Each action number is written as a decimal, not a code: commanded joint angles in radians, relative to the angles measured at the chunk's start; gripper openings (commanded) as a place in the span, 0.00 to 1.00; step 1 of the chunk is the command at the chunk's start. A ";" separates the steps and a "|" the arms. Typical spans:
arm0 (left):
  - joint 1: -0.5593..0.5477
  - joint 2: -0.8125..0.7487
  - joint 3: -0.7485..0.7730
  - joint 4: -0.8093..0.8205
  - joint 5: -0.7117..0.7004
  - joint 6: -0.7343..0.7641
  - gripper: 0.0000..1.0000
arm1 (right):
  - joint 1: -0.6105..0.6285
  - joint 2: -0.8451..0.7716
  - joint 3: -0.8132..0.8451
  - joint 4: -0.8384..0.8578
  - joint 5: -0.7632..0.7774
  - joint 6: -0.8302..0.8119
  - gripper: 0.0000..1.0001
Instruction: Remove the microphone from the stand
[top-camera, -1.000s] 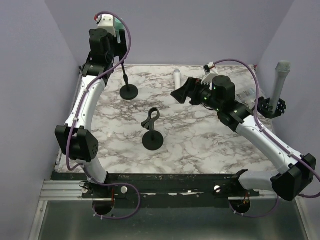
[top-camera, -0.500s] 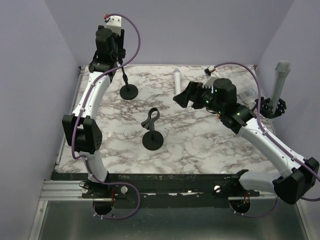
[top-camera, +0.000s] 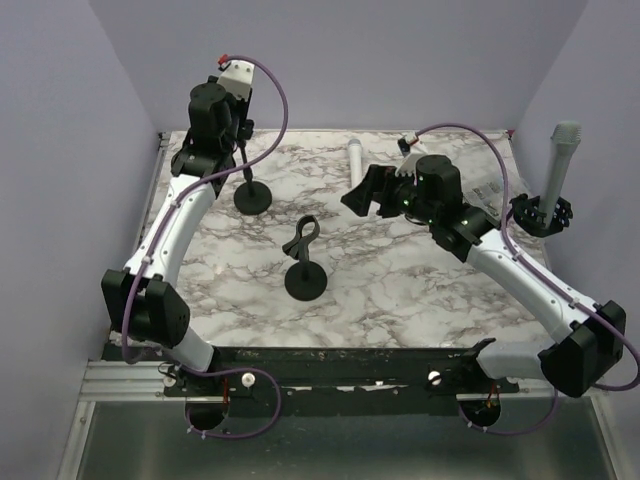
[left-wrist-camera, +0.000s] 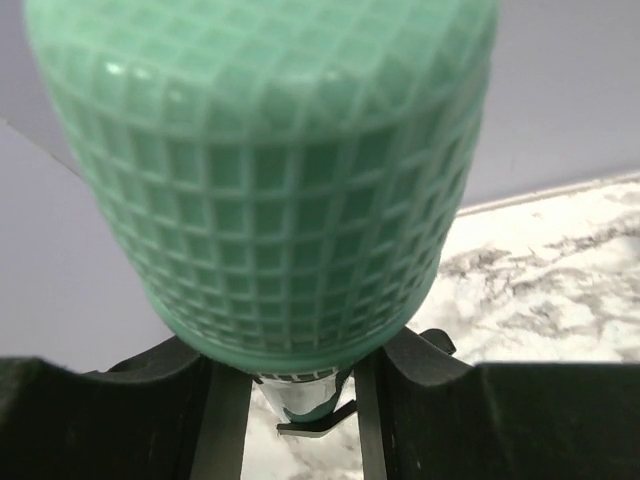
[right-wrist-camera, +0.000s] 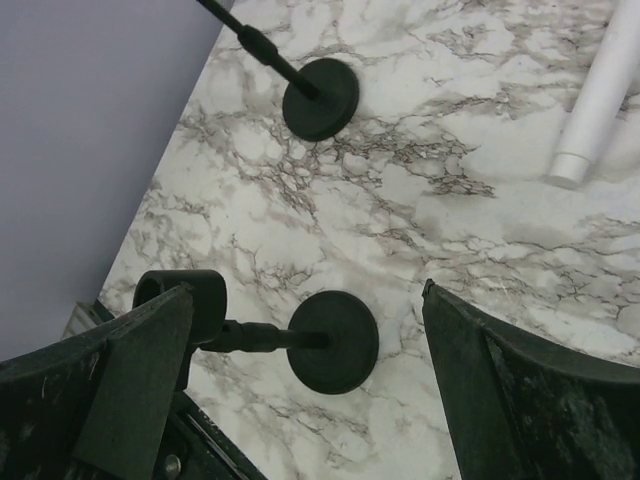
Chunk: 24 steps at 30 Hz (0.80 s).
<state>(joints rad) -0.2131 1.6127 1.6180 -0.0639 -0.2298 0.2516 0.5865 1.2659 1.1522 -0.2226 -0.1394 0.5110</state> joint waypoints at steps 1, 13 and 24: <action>-0.036 -0.169 -0.071 -0.074 -0.013 -0.013 0.00 | 0.005 0.074 -0.007 0.102 -0.083 -0.070 0.97; -0.114 -0.450 -0.411 -0.063 0.060 -0.112 0.00 | 0.131 0.278 0.204 0.320 -0.238 -0.349 0.96; -0.132 -0.478 -0.329 -0.233 0.012 -0.162 0.00 | 0.193 0.581 0.536 0.378 -0.305 -0.463 0.92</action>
<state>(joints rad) -0.3290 1.1519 1.2404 -0.1555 -0.2070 0.1631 0.7410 1.7504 1.5970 0.1356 -0.4038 0.1272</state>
